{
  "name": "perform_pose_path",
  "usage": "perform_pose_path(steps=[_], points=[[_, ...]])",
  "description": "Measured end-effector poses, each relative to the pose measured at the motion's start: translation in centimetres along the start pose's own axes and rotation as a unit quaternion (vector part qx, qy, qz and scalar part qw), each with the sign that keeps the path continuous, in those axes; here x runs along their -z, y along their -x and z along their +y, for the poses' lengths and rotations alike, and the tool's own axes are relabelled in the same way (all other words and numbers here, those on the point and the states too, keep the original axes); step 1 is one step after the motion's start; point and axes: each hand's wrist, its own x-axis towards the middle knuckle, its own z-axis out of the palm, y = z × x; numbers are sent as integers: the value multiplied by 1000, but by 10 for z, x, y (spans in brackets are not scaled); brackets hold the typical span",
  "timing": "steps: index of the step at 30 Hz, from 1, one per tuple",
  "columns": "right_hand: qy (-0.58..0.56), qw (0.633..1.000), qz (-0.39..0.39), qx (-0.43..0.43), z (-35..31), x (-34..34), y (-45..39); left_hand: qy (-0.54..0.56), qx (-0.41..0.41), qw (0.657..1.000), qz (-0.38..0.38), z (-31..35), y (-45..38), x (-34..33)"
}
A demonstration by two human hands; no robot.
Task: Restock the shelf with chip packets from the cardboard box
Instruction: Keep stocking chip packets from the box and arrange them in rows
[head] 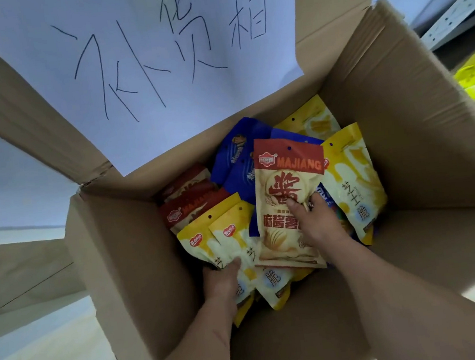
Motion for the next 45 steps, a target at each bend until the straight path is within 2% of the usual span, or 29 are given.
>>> perform_pose_path(steps=[3, 11, 18, 24, 29, 33, 39, 45], points=[[-33, 999, -24, -29, 5, 12, 0, -58, -3, 998, -3, -2, 8, -4], [-112, 991, -48, -55, -25, 58, 47, -135, -165, 975, -69, 32, 86, 12], [-201, 979, 15, -22, -72, 132, 149, -213, -252, 935, -132, 59, 195, 51], [-231, 964, 126, 46, -92, 191, 271, -289, -294, 869, -274, 73, 297, 68], [-263, 937, 214, 89, -92, 254, 361, -350, -309, 797, -383, 70, 376, 59], [-279, 915, 270, 111, -85, 317, 409, -373, -318, 758, -430, 53, 430, 24], [-272, 885, 345, 152, -67, 444, 451, -405, -356, 697, -473, 26, 510, -84], [-299, 860, 381, 157, -45, 593, 459, -396, -375, 677, -494, -15, 590, -209]])
